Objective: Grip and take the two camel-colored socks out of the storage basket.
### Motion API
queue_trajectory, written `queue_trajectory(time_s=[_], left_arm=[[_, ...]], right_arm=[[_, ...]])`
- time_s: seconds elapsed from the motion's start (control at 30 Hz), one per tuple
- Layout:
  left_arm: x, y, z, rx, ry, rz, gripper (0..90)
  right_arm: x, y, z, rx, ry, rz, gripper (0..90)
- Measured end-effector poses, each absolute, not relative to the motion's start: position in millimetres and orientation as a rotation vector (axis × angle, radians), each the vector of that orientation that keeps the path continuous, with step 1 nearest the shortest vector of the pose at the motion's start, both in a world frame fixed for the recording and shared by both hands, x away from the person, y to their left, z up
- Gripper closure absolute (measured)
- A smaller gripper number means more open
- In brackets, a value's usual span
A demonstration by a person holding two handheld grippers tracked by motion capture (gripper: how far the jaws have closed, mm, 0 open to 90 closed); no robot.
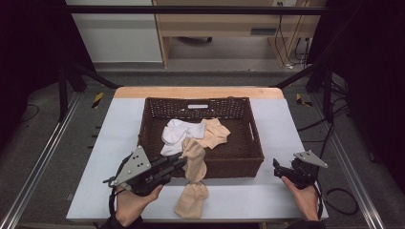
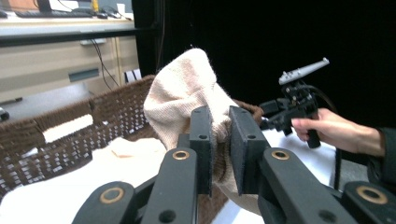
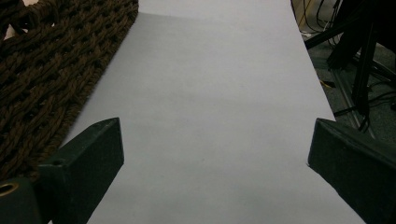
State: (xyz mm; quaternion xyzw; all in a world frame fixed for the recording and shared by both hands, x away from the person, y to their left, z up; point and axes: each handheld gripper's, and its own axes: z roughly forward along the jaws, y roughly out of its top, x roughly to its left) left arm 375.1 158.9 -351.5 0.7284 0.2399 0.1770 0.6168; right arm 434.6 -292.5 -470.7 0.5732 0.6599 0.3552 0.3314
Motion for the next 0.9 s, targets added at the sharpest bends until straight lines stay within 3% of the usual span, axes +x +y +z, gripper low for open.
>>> queue_trajectory(time_s=[0.9], left_arm=[[363.3,149.2,-420.7,1.848,0.635,0.282,79.5]], right_arm=[[434.0,-292.9,-470.4,1.492,1.724,0.928,3.8]])
